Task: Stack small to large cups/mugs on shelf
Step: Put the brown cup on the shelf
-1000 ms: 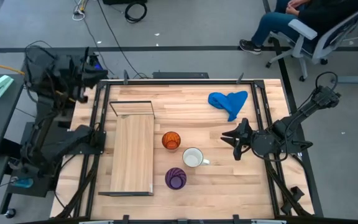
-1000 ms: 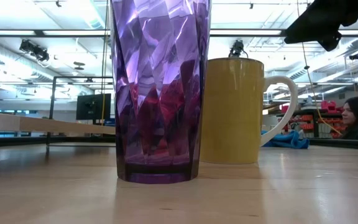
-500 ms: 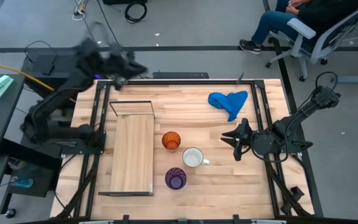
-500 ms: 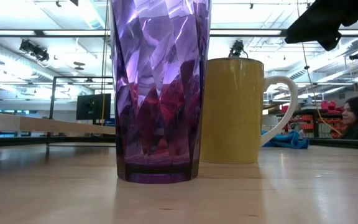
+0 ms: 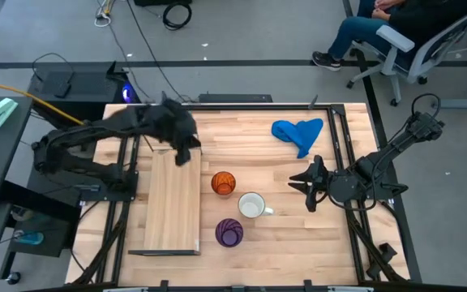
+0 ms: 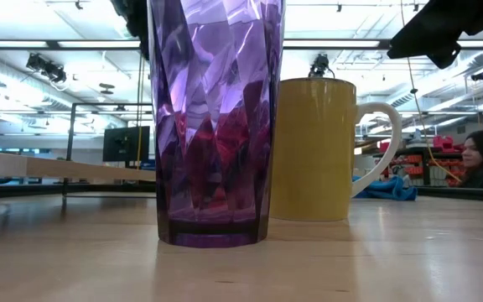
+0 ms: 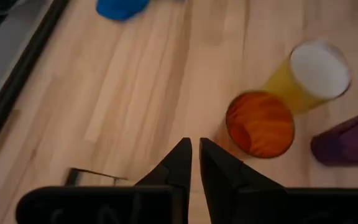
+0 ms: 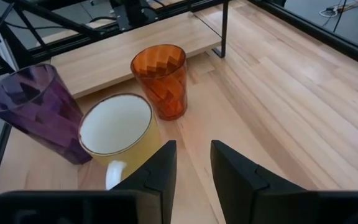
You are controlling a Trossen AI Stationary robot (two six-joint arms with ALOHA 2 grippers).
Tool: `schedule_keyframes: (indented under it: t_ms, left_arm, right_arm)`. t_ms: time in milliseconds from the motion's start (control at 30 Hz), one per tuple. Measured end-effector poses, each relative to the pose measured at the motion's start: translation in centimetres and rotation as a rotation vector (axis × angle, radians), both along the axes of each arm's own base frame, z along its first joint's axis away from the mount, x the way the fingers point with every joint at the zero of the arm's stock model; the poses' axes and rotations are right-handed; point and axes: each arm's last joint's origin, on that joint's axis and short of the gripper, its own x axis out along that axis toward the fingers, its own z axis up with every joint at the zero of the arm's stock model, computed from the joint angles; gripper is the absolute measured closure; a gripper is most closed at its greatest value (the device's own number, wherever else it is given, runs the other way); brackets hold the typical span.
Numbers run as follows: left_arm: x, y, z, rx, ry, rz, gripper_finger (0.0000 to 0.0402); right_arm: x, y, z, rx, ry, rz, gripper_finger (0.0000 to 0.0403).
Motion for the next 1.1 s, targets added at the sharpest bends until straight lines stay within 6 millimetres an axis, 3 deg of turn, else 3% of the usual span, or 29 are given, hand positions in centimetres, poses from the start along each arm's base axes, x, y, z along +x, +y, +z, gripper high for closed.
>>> schedule_keyframes:
  t_ms: [200, 467, 700, 1100]
  left_arm:
    - [2.8, -2.5, -2.9, -0.066, 0.143, -0.042, 0.0356]
    - [5.3, -2.8, -6.4, -0.054, 0.272, -0.105, 0.0343]
    - [6.7, -2.0, -7.8, -0.038, 0.273, -0.081, 0.0311]
    - [7.7, -2.4, -7.8, -0.085, 0.192, -0.123, 0.0261]
  right_arm:
    - [0.0, 0.0, 0.0, 0.002, 0.001, 0.003, 0.0298]
    - [0.0, 0.0, 0.0, 0.014, 0.002, 0.005, 0.0298]
    - [0.0, 0.0, 0.0, 0.012, 0.005, 0.005, 0.0298]
    - [-0.2, -0.1, -0.2, -0.003, 0.029, 0.004, 0.0298]
